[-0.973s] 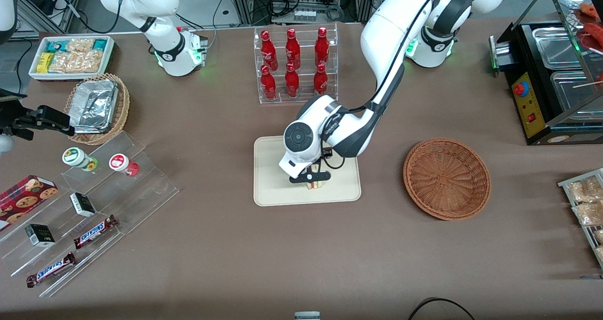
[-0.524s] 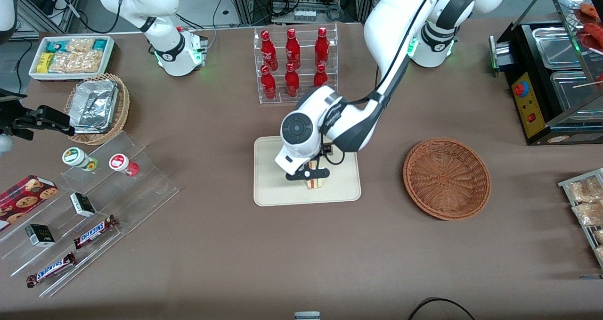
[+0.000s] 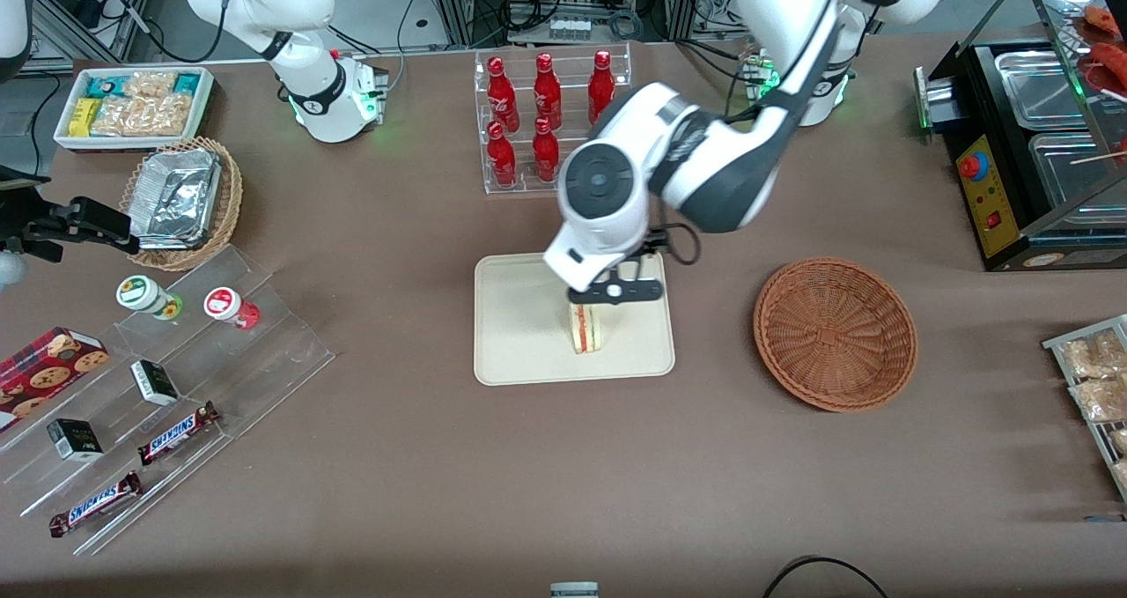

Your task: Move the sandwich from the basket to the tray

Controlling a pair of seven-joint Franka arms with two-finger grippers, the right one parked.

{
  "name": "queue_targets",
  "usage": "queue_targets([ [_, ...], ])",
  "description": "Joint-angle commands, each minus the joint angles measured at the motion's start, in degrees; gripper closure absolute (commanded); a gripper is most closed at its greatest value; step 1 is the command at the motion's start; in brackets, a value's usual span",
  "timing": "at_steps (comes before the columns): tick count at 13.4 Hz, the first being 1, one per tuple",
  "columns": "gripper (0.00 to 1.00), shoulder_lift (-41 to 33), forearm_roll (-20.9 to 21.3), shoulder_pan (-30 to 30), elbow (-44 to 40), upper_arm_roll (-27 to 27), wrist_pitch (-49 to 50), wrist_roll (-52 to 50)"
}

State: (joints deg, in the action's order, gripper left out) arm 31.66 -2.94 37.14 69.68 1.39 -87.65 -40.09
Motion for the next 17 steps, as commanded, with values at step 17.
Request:
queue_targets([
  [17, 0.0, -28.9, 0.5, -33.2, 18.6, 6.5, 12.1, 28.6],
])
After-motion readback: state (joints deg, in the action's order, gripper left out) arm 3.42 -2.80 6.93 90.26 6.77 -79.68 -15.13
